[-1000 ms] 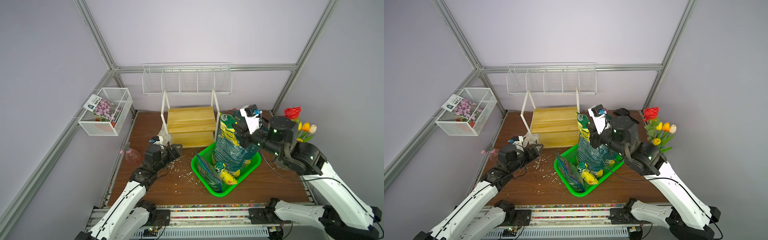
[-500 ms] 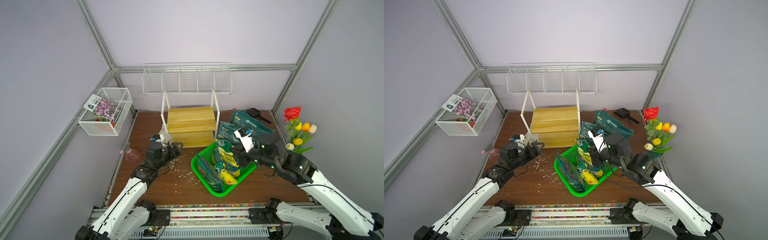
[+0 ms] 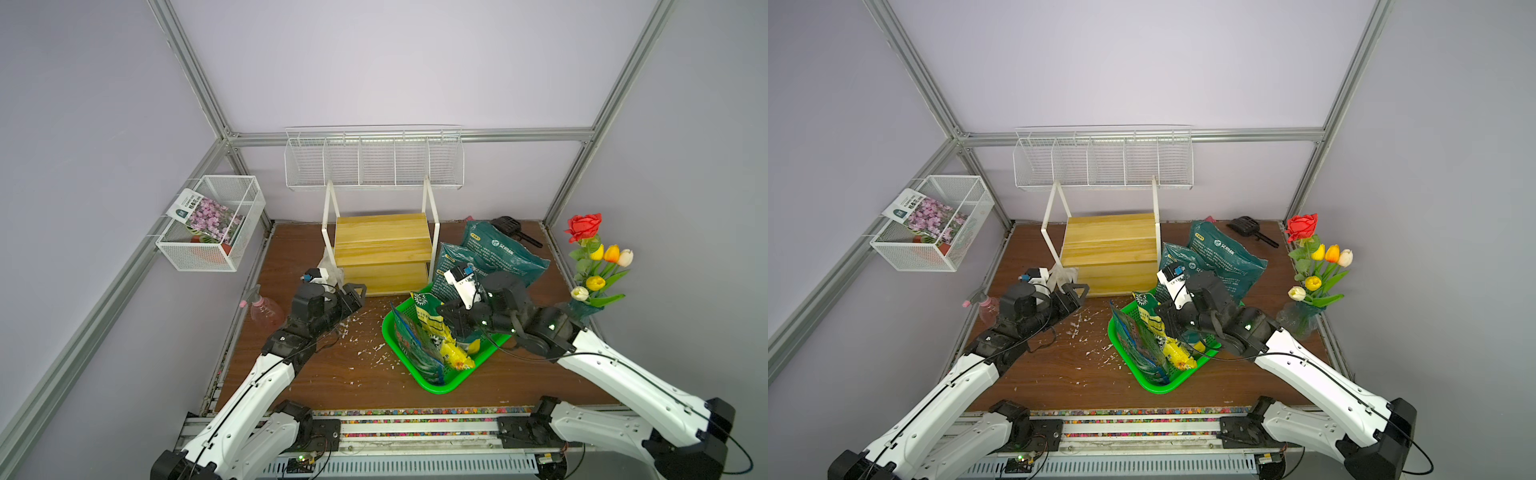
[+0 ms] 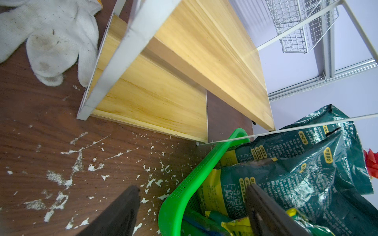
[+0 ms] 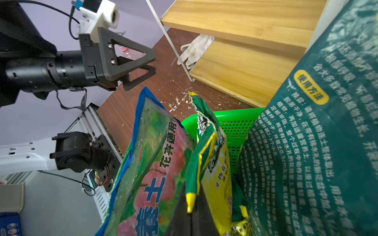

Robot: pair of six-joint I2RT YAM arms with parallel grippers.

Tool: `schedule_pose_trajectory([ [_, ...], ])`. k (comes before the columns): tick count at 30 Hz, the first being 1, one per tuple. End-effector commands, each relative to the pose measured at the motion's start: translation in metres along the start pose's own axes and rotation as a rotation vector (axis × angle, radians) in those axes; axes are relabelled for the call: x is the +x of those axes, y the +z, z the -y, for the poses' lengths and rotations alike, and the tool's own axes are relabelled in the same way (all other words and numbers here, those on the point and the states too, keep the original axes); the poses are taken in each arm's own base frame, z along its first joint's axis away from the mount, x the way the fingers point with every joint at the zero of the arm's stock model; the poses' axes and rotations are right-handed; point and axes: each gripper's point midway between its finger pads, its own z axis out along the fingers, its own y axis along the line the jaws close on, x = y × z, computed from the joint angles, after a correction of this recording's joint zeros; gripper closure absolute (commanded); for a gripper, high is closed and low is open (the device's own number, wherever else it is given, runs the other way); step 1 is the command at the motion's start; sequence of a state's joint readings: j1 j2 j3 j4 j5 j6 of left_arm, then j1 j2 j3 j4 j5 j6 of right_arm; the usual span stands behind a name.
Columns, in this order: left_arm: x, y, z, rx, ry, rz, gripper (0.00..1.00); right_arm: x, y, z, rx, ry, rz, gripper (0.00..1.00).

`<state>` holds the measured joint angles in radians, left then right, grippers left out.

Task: Take down the fertilizer bag from the shelf
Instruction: Place the fertilizer bag in the storage box.

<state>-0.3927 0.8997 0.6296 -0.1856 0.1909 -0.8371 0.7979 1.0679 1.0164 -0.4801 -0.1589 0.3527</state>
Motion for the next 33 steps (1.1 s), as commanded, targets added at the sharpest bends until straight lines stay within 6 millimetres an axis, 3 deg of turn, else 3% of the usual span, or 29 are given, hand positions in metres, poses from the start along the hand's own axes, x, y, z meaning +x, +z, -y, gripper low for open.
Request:
schedule_pose_trajectory([
  [1,-0.008,-0.003,0.007,0.009,-0.004,0.020,0.15,0.000,0.016,-0.001,-0.017,0.005,0.009,1.00],
  [8,-0.006,-0.001,0.006,0.009,-0.005,0.011,0.15,0.033,0.042,0.013,0.058,-0.028,-0.129,1.00],
  [21,-0.008,0.000,0.006,0.010,0.006,0.017,0.15,0.118,0.071,0.037,0.179,-0.039,-0.553,1.00],
  [28,-0.008,-0.001,0.007,0.012,0.010,0.017,0.15,0.123,0.094,0.056,0.277,-0.052,-0.582,1.00],
  [33,-0.008,-0.003,0.006,0.007,0.015,0.018,0.15,0.141,0.119,0.062,0.319,-0.104,-0.683,1.00],
])
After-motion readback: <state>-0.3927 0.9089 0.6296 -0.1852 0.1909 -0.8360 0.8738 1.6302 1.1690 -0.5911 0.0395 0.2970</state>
